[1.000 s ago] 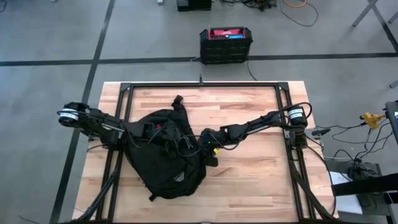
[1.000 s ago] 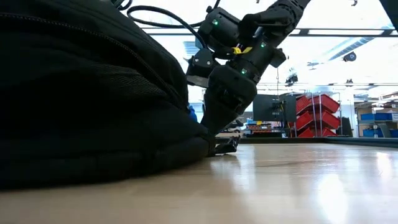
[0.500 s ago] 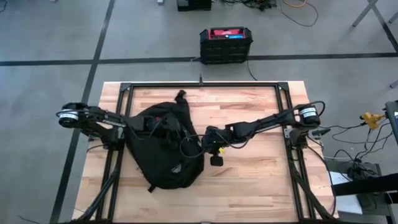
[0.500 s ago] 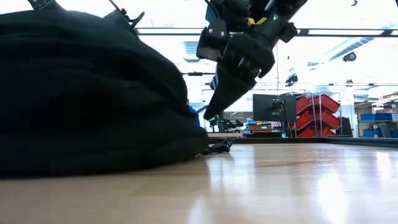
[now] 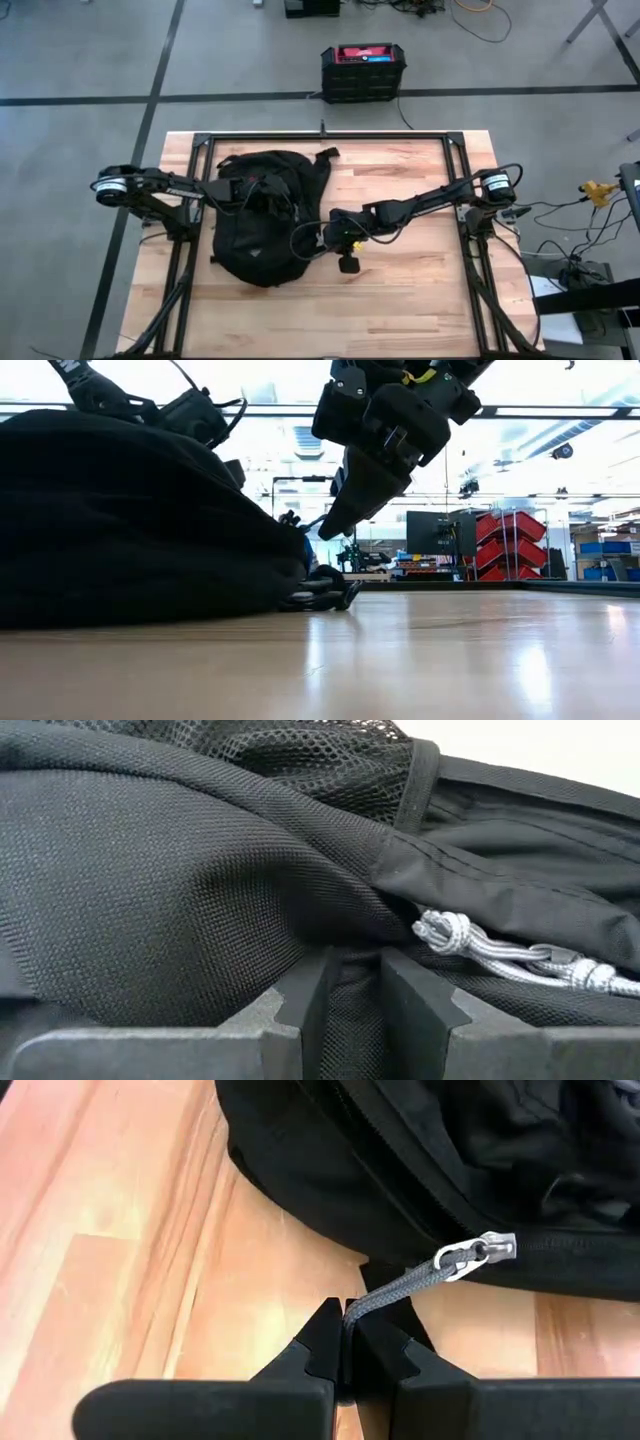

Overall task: Unpack backpack
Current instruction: Close the black backpack

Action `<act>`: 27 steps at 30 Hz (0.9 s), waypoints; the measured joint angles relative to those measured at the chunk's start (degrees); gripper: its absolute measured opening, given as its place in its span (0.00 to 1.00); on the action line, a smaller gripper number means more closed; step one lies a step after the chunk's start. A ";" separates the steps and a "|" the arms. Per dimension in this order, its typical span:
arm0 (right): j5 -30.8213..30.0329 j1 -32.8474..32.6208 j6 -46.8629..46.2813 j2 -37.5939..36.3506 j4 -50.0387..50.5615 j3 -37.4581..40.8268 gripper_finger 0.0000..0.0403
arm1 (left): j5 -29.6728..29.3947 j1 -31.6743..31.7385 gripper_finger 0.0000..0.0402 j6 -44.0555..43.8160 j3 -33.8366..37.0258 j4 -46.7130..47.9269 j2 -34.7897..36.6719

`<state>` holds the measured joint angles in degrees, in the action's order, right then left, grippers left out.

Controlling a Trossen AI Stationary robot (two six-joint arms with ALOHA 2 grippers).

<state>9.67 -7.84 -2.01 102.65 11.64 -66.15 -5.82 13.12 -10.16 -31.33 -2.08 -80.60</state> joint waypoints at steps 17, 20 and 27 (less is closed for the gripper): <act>-1.64 0.20 -0.34 -0.13 3.54 0.92 0.00 | 4.56 -5.30 0.19 7.64 -10.23 -14.29 -12.79; -1.49 0.15 -0.10 -0.13 1.96 1.64 0.00 | 4.86 -3.76 0.19 6.58 -15.53 -12.87 -21.52; -1.11 -3.81 -0.15 -0.13 -0.39 3.95 0.00 | 1.06 1.50 0.19 -3.56 -25.86 -0.01 -30.31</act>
<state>8.56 -11.64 -2.16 102.52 11.24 -62.20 -4.76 14.61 -13.72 -57.19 -2.08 -110.91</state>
